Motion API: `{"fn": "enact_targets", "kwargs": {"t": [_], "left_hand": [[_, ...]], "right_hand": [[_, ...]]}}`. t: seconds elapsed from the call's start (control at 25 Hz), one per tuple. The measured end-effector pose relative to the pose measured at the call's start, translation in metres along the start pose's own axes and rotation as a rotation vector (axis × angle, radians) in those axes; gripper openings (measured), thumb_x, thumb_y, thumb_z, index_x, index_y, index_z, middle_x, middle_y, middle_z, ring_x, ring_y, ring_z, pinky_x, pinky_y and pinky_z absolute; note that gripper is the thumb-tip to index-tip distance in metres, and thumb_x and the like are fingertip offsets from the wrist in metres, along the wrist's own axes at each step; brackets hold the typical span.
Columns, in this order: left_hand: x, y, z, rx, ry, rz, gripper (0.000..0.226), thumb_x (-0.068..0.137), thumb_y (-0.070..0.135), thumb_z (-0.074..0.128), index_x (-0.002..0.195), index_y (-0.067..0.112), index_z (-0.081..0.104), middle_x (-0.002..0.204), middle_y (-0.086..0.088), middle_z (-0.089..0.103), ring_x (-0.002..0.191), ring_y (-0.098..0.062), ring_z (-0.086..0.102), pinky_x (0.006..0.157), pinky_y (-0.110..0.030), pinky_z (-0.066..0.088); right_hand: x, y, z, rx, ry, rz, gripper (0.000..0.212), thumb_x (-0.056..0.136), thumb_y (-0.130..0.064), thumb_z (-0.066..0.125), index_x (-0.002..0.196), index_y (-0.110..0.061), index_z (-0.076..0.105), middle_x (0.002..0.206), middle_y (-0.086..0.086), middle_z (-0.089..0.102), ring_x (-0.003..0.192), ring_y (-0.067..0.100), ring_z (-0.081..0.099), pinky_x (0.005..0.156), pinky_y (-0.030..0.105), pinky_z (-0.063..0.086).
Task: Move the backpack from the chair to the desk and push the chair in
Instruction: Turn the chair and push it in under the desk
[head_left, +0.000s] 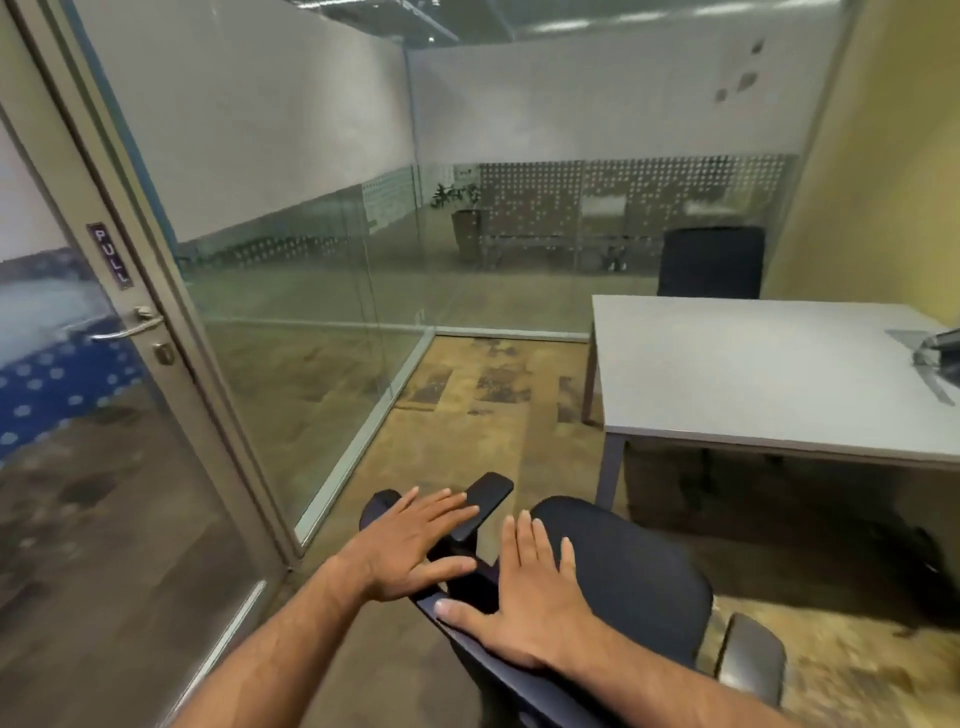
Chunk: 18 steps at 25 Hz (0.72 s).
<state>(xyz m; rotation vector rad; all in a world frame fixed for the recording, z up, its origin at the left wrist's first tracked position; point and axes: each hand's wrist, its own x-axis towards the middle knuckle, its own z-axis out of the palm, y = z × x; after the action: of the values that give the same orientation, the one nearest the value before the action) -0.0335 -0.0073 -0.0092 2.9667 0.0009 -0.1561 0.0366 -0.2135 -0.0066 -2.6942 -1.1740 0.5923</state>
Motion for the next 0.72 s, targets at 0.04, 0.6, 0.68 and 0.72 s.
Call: {"fn": "enact_targets", "kwargs": {"t": [0.04, 0.6, 0.68, 0.72], "left_hand": [[0.0, -0.002, 0.0, 0.009, -0.016, 0.015, 0.096, 0.082, 0.091, 0.009, 0.162, 0.037, 0.015, 0.172, 0.005, 0.015, 0.157, -0.007, 0.002, 0.127, -0.04, -0.008], [-0.012, 0.054, 0.019, -0.004, 0.025, 0.007, 0.114, 0.069, 0.099, -0.002, 0.162, 0.035, 0.011, 0.171, 0.012, 0.011, 0.157, -0.006, -0.005, 0.126, -0.048, -0.013], [-0.018, 0.068, 0.025, -0.013, 0.051, 0.02, 0.111, 0.072, 0.097, 0.0, 0.162, 0.034, 0.011, 0.171, 0.013, 0.01, 0.156, -0.005, -0.008, 0.126, -0.048, -0.013], [-0.02, 0.073, 0.027, -0.017, 0.066, 0.024, 0.109, 0.073, 0.097, 0.001, 0.162, 0.034, 0.01, 0.171, 0.014, 0.009, 0.156, -0.005, -0.009, 0.126, -0.049, -0.013]], "right_hand": [[-0.007, -0.002, 0.001, -0.011, 0.01, 0.056, 0.139, 0.062, -0.105, 0.016, 0.157, -0.009, -0.019, 0.169, 0.013, -0.022, 0.155, 0.029, -0.023, 0.123, 0.06, -0.012], [-0.085, 0.034, 0.02, -0.018, 0.162, 0.491, 0.14, 0.06, -0.106, 0.005, 0.154, -0.006, -0.024, 0.166, 0.018, -0.027, 0.149, 0.033, -0.035, 0.119, 0.064, -0.018], [-0.096, 0.044, 0.022, -0.018, 0.146, 0.494, 0.142, 0.059, -0.106, 0.006, 0.154, -0.005, -0.024, 0.165, 0.018, -0.029, 0.148, 0.034, -0.036, 0.119, 0.063, -0.018], [-0.1, 0.047, 0.023, -0.013, 0.139, 0.501, 0.142, 0.059, -0.106, 0.006, 0.154, -0.005, -0.024, 0.165, 0.018, -0.03, 0.148, 0.034, -0.037, 0.119, 0.063, -0.018]]}}
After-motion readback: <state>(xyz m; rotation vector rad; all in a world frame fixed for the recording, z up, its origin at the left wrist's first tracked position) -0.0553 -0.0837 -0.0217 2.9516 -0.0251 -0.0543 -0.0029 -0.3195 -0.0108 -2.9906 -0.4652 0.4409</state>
